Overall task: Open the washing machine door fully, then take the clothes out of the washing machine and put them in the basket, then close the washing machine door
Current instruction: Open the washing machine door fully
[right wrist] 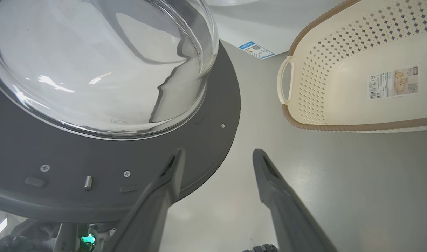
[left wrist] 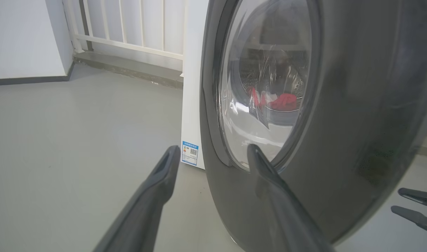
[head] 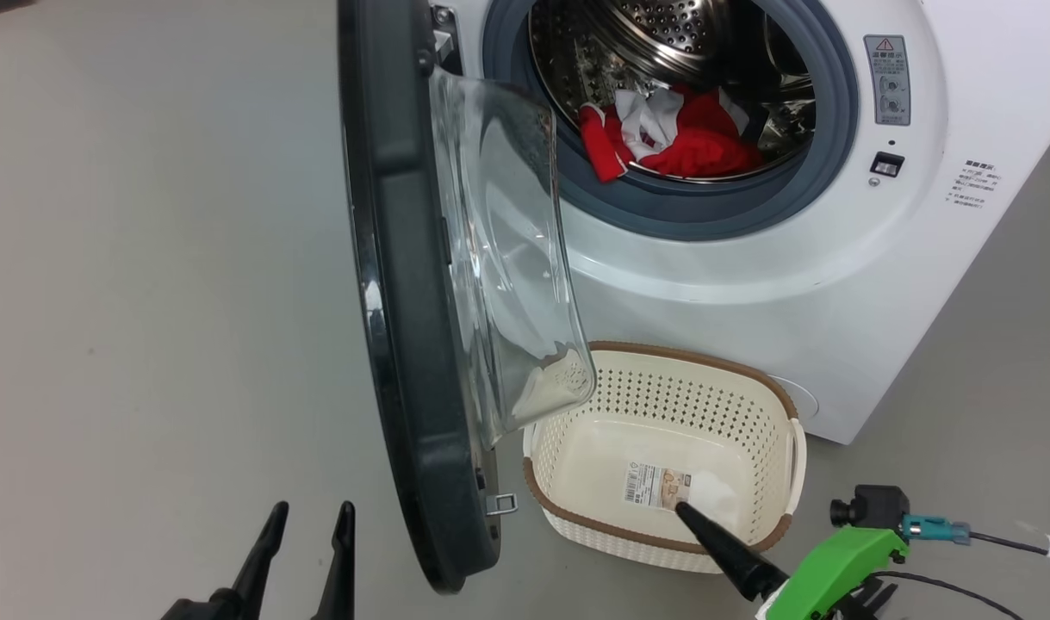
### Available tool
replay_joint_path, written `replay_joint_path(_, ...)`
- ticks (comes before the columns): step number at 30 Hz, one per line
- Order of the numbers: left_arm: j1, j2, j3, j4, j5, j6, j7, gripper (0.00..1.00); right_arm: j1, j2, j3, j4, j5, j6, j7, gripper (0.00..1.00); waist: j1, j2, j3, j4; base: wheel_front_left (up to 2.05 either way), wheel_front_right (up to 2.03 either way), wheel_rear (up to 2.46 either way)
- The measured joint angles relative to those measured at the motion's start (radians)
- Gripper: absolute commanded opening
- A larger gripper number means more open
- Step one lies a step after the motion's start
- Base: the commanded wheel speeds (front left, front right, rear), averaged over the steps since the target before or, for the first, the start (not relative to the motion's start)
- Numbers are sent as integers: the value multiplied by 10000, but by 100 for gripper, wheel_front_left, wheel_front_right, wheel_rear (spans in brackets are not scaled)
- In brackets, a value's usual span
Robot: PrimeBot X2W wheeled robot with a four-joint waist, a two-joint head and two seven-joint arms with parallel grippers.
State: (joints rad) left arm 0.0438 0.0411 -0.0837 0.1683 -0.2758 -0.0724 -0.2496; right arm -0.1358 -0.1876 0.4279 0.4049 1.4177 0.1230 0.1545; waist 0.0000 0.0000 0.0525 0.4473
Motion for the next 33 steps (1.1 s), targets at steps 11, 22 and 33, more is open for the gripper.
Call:
replay_joint_path(11,0,0,50,4,0,2,0,100,-159,-955,1733,686,-1442,0,-3294,100,0,0,-17,-58,0,0,0)
replay_joint_path(22,0,0,84,19,0,2,0,100,-664,-1208,1837,1179,-2957,0,-4025,100,0,0,-19,-112,0,0,0)
replay_joint_path(33,0,2,92,36,2,2,0,100,-19,-709,-27,792,-6694,2,-4025,100,0,0,-69,-109,0,0,0)
